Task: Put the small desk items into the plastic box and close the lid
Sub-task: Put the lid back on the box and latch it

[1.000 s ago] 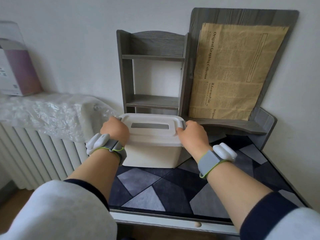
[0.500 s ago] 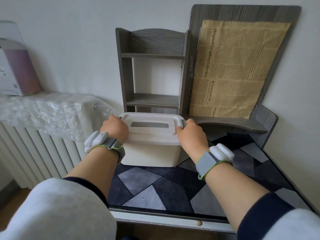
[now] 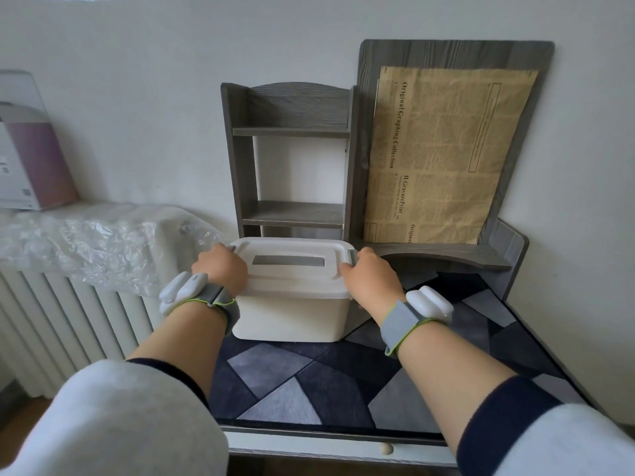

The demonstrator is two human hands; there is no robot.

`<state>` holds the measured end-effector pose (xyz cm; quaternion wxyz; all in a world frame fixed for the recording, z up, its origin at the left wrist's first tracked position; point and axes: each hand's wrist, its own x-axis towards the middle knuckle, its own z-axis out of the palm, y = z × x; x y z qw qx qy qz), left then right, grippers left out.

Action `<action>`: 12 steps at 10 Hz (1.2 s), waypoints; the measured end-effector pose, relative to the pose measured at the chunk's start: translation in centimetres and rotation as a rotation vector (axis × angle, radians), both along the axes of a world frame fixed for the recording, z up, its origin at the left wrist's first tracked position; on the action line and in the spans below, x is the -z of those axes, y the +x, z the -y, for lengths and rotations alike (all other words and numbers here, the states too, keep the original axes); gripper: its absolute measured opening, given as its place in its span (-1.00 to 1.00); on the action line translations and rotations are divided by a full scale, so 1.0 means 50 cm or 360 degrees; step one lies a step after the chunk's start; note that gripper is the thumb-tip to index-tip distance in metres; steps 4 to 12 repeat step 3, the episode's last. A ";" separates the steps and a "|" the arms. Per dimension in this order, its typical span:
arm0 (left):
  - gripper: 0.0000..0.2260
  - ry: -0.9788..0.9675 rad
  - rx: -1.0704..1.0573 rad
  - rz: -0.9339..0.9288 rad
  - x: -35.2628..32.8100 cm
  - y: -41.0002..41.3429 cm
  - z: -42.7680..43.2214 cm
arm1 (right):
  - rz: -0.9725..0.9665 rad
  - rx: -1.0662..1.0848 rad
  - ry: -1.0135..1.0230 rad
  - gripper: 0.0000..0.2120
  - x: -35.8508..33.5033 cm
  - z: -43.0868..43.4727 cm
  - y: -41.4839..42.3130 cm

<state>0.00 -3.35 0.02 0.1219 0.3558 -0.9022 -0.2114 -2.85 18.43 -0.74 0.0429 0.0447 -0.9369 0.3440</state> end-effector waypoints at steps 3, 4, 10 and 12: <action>-0.78 -0.0130 0.0441 -0.0498 -0.047 0.011 -0.109 | -0.0197 0.0027 -0.0113 -0.59 -0.032 -0.053 -0.011; -0.78 -0.0130 0.0441 -0.0498 -0.047 0.011 -0.109 | -0.0197 0.0027 -0.0113 -0.59 -0.032 -0.053 -0.011; -0.78 -0.0130 0.0441 -0.0498 -0.047 0.011 -0.109 | -0.0197 0.0027 -0.0113 -0.59 -0.032 -0.053 -0.011; -0.78 -0.0130 0.0441 -0.0498 -0.047 0.011 -0.109 | -0.0197 0.0027 -0.0113 -0.59 -0.032 -0.053 -0.011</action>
